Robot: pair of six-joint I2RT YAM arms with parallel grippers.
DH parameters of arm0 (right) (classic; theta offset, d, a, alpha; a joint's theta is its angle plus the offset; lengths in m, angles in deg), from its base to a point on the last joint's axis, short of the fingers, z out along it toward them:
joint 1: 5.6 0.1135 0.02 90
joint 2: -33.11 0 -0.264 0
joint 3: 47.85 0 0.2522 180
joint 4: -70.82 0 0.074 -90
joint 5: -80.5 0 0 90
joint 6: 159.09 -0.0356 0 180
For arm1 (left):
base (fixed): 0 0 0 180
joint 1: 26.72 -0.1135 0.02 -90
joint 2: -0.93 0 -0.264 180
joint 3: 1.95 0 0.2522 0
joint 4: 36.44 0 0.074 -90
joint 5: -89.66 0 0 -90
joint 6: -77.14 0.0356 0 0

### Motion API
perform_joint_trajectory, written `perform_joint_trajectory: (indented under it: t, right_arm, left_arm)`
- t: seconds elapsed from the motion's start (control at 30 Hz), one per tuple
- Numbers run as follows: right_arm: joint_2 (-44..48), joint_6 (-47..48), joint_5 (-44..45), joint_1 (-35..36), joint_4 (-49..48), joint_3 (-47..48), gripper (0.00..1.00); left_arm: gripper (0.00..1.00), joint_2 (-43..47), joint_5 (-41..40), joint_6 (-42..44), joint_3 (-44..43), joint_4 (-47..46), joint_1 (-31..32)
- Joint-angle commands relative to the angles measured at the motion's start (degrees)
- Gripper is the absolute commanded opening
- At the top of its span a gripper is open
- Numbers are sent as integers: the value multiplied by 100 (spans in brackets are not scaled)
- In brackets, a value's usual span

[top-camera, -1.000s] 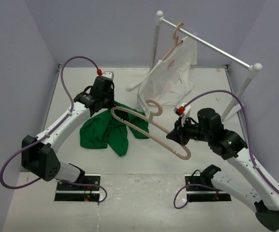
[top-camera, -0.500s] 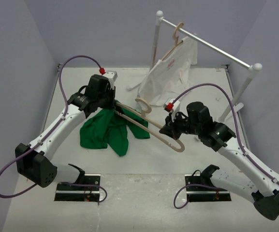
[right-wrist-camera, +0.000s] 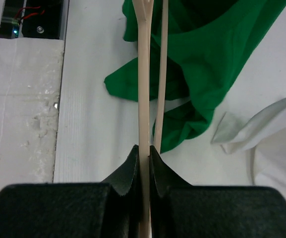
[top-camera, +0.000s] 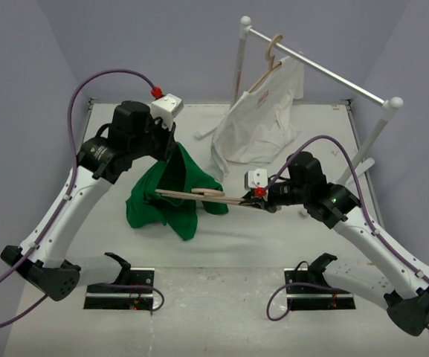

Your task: Place the t-shirt on the hanger

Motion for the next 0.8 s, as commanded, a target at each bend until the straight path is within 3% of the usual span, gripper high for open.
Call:
perform_joint_trajectory:
  t: [0.0, 0.13, 0.3, 0.4, 0.53, 0.7, 0.77]
  right_arm:
    - [-300, 1005, -821, -6, 368, 960, 0]
    - [-696, 797, -1267, -6, 86, 1290, 0]
    - [-739, -1382, -820, -4, -1505, 951, 0]
    - [-460, -2606, -16, 4, -2271, 461, 0]
    - [-52, -3657, -93, 4, -3325, -302, 0]
    - [-249, -5133, 630, 3, -3098, -227, 0]
    - [-54, -5365, 954, 4, -3252, -458, 0]
  left_arm:
    - [0, 301, -220, 679, -352, 282, 598]
    - [0, 176, 58, 674, -488, 297, 922]
    - [0, -96, 761, 494, -1226, 348, 1144]
    - [0, -175, 595, 373, -1652, 345, 1170]
    - [0, -223, 961, 99, -1948, 202, 1170]
    - [0, -186, 1961, 7, -1829, -128, 1213]
    - [0, -182, 1760, 88, -1849, -67, 1221]
